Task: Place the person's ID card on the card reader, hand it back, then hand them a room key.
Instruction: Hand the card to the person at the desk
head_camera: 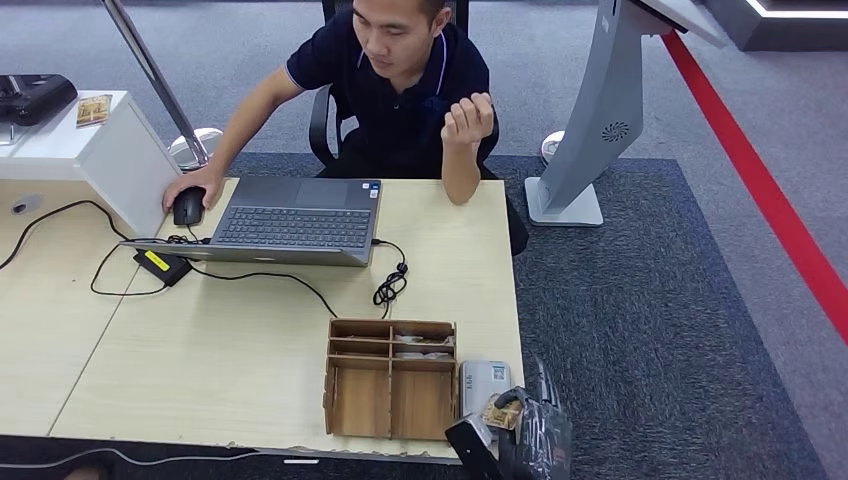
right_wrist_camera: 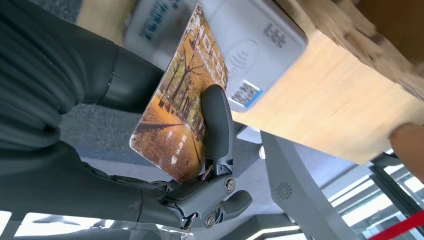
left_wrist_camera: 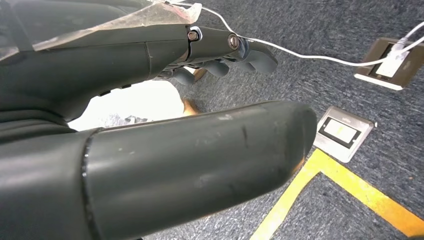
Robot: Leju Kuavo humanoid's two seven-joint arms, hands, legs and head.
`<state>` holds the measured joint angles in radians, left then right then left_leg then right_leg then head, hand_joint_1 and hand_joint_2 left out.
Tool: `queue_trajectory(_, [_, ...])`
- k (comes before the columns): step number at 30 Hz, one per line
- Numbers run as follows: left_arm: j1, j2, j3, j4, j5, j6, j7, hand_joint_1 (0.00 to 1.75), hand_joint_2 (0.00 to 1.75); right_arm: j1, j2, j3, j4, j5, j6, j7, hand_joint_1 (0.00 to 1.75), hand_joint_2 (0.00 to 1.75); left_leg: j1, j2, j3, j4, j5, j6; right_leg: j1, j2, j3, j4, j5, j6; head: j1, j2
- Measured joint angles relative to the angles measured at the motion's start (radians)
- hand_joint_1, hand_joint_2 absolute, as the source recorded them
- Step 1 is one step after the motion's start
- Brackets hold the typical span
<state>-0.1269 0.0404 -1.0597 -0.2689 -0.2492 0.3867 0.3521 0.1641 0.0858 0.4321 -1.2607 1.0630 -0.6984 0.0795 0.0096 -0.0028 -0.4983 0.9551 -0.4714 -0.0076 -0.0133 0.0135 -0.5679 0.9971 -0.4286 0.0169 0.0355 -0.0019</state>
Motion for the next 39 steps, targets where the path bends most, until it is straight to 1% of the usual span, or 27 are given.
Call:
queue_trajectory(9, [0.000, 0.000, 0.000, 0.000, -0.021, -0.011, -0.002, 0.00, 0.00, -0.090, -0.001, -0.015, -0.111, 0.016, -0.001, -0.019, 1.75, 1.75, 0.000, 0.000, 0.001, 0.000, 0.000, 0.000, 0.000, 0.000, 0.000, 0.000, 0.000, 0.000, 0.000, 0.000])
queue_trajectory(17, [-0.001, 0.000, -0.002, 0.000, -0.035, -0.019, -0.002, 0.00, 0.00, -0.148, 0.016, -0.017, -0.185, 0.014, 0.000, -0.028, 1.75, 1.75, 0.000, 0.000, 0.001, 0.000, 0.000, 0.000, 0.000, 0.000, 0.000, 0.000, 0.000, 0.000, 0.000, 0.000])
queue_trajectory(29, [-0.002, 0.000, -0.005, 0.000, -0.050, -0.021, -0.003, 0.00, 0.00, -0.205, 0.053, -0.005, -0.209, -0.013, 0.000, -0.048, 1.75, 1.75, 0.000, 0.000, 0.001, 0.000, 0.000, 0.000, 0.000, 0.000, 0.001, 0.000, 0.000, 0.000, 0.000, 0.000])
queue_trajectory(39, [-0.002, 0.000, -0.008, 0.000, -0.059, -0.024, -0.003, 0.00, 0.00, -0.224, 0.074, 0.000, -0.209, -0.028, 0.000, -0.062, 1.75, 1.75, 0.000, 0.000, 0.001, 0.000, 0.000, 0.000, 0.000, 0.000, 0.001, 0.000, 0.000, 0.000, 0.000, 0.000])
